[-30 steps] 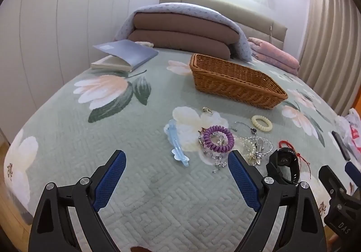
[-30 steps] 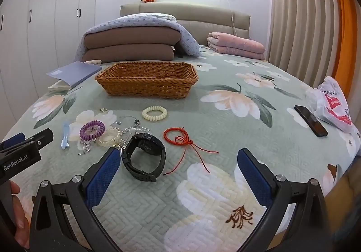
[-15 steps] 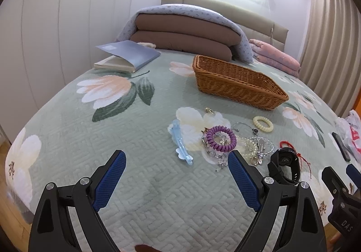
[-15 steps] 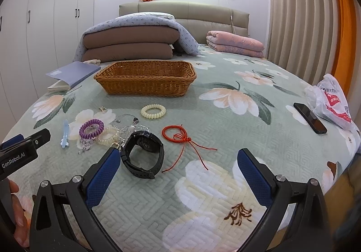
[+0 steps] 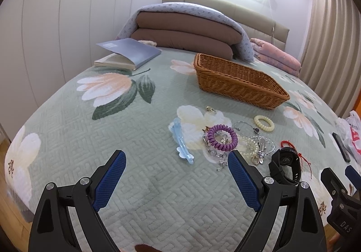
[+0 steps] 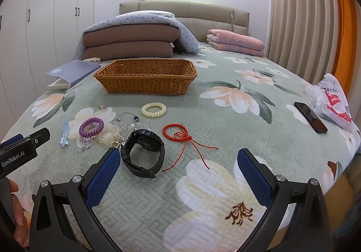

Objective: Organize jewelry

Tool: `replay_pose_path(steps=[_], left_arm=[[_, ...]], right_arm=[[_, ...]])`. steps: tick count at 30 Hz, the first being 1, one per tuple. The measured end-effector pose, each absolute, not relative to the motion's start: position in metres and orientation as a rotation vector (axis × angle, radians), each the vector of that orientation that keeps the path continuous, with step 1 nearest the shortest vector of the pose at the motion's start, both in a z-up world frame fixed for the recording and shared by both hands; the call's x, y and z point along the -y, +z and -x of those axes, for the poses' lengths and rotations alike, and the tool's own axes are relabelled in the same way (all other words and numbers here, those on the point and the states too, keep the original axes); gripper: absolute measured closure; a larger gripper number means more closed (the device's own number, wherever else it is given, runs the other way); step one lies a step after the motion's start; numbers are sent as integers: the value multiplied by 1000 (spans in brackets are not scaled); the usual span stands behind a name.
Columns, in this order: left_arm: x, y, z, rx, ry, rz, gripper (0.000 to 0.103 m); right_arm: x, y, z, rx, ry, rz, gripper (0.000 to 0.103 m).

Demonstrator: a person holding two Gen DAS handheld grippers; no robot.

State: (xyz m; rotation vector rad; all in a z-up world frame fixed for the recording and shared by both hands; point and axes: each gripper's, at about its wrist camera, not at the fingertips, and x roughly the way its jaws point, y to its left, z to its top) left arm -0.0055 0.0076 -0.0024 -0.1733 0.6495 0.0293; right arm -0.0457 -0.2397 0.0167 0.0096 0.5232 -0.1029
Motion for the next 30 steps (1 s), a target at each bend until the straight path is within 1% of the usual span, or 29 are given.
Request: replay_pose_path(steps=[30], left_arm=[[-6,-5,5,-653,31,182,10]], right_arm=[[237,15,44,-532,-103,8,0]])
